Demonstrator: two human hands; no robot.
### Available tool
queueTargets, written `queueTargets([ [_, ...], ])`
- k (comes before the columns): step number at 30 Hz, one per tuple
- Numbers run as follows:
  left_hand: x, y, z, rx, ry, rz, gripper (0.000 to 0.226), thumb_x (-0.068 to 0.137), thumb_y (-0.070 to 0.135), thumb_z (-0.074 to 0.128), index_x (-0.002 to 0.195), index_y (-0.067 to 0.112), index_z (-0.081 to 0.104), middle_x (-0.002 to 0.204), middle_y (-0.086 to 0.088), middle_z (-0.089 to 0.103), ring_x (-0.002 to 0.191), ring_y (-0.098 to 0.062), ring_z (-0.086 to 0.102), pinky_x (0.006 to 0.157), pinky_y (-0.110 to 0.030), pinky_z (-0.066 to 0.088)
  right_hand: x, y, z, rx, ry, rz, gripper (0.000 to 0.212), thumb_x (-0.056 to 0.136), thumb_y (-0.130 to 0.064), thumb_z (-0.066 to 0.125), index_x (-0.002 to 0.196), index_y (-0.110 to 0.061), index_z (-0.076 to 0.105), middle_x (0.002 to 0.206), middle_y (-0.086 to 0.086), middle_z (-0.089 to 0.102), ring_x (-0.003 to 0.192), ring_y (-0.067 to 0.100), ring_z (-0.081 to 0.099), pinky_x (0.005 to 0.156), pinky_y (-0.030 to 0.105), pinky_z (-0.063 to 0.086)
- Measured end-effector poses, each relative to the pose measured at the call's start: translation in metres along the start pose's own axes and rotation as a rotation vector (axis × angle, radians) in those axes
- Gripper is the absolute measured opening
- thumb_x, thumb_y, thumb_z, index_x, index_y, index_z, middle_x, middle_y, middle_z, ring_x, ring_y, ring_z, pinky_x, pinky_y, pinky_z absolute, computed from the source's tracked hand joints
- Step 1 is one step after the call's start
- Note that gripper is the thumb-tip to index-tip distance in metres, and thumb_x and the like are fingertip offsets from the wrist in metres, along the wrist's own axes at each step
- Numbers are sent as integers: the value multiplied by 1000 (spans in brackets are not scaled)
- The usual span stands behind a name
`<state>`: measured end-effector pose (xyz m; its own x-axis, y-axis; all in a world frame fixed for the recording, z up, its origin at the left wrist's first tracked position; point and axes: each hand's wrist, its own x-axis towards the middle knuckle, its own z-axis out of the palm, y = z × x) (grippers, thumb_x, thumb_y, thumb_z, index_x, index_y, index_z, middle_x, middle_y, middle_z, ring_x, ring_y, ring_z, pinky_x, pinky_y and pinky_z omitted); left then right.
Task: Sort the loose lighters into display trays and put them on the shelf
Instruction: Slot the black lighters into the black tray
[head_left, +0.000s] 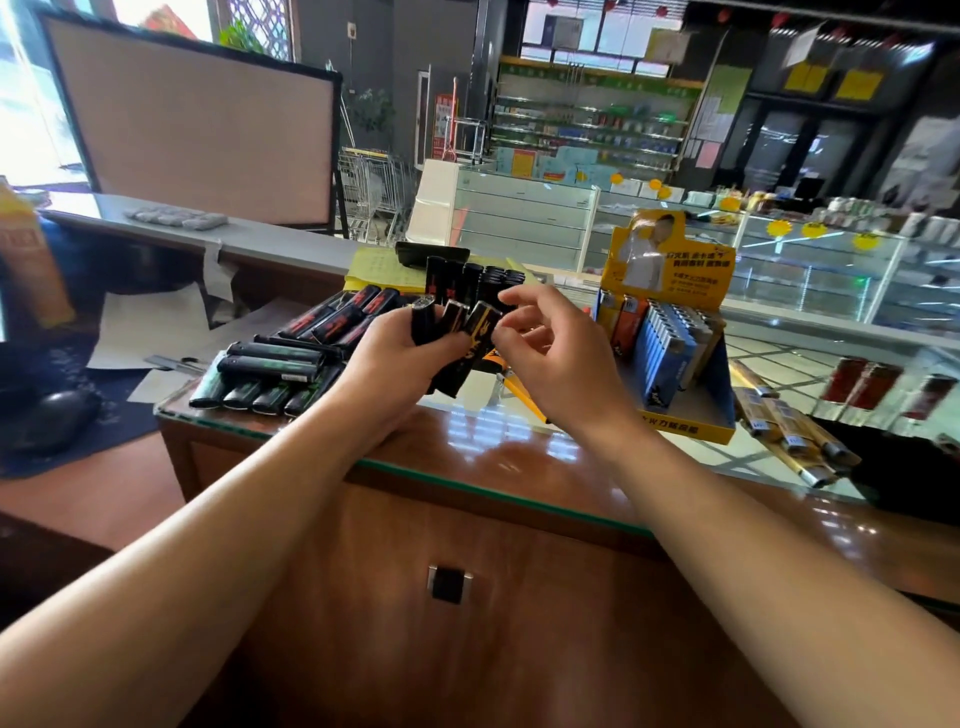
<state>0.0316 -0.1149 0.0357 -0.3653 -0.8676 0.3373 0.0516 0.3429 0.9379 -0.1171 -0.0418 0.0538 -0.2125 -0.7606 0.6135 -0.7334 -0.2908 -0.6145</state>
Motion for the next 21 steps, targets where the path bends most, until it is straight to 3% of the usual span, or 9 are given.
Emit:
queueTargets([
  [4,2,5,2,-77,-12,2,17,75,29,69,89,19,72,81,-11,72,76,-31,67,74,-53,53,11,-2,10,91,40,33,17,89,-23,69,104,-25,63,82,-13,61,72,2,61,69,26,54],
  [7,7,6,3,-142,-18,-4,1,88,17,70,89,17,71,79,-6,71,74,-23,66,73,-45,50,19,-3,14,157,97,48,17,85,-18,73,98,-27,64,81,-8,64,77,7,64,69,30,56],
  [9,10,5,1,-167,-20,-20,8,94,10,64,90,15,69,81,-7,71,76,-25,64,70,-40,48,23,-4,12,197,126,57,19,84,-15,73,93,-30,65,82,-4,67,80,12,67,69,34,58],
  [14,18,3,1,-133,-121,-66,8,95,6,60,95,10,67,98,-24,72,78,-27,60,70,-40,44,39,-1,3,276,232,74,17,83,-19,72,96,-28,65,86,0,71,79,15,71,73,42,61],
  [18,26,8,2,-214,-96,-54,14,93,-1,61,87,10,67,83,-12,74,69,-22,59,65,-36,44,46,0,-1,258,278,71,22,90,-14,64,106,-30,65,90,2,66,70,11,71,71,46,61],
  [21,32,11,4,-362,12,-68,16,91,-4,62,84,10,65,75,-10,70,62,-18,52,60,-31,43,47,3,-4,300,242,105,16,90,-10,63,99,-22,65,91,5,66,70,15,72,71,47,61],
])
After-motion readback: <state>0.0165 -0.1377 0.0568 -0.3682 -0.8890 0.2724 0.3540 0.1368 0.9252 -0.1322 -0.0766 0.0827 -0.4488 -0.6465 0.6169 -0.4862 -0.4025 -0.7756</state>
